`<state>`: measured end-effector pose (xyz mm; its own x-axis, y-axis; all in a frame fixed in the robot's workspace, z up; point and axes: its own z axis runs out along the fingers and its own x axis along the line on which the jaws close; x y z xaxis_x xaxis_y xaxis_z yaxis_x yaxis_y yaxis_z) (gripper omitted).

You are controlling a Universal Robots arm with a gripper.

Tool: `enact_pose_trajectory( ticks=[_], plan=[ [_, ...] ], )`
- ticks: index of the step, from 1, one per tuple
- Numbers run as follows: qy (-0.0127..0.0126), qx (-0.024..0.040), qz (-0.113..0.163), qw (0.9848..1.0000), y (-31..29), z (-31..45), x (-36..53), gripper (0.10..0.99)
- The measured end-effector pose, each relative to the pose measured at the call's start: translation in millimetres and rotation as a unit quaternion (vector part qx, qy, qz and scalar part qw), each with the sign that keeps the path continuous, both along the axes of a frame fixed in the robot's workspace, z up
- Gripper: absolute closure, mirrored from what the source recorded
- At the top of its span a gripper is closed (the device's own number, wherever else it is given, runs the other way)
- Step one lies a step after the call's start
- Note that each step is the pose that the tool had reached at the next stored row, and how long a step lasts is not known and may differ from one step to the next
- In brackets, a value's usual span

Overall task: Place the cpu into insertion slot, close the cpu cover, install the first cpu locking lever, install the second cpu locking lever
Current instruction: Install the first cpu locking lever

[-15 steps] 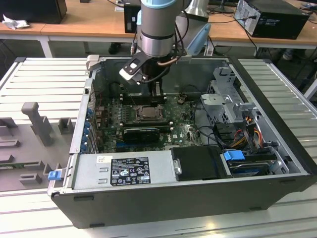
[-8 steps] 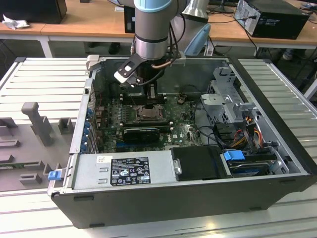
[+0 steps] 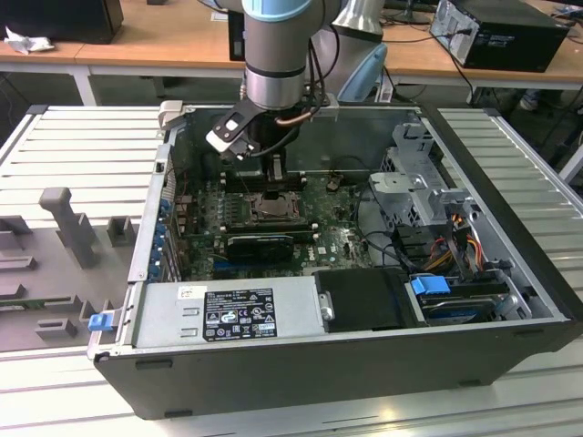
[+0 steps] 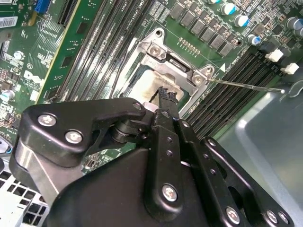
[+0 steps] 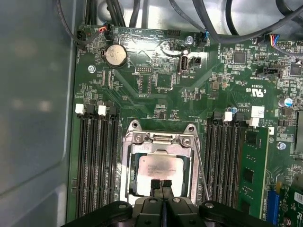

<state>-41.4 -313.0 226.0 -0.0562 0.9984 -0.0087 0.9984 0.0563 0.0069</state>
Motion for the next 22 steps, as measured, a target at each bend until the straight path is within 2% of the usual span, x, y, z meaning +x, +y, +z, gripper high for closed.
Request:
enact_pose_trajectory(
  ticks=[8,9,12,14,17,19,21,22],
  plan=[
    [0.0,0.0,0.0,1.0,0.0,10.3,0.0,0.98],
    [0.0,-0.0003,0.0,1.0,0.0,16.3,0.0,0.98],
    [0.0,-0.001,0.0,1.0,0.0,27.1,0.0,0.98],
    [0.0,-0.0013,0.0,1.0,0.0,31.0,0.0,0.98],
    [0.0,-0.0027,0.0,1.0,0.0,45.9,0.0,0.98],
    [0.0,-0.003,0.0,1.0,0.0,49.8,0.0,0.98],
    [-0.0001,-0.003,0.002,1.0,0.0,49.8,0.0,0.98],
    [0.0,-0.0032,0.014,0.9999,0.0,49.9,0.0,0.98]
  ],
)
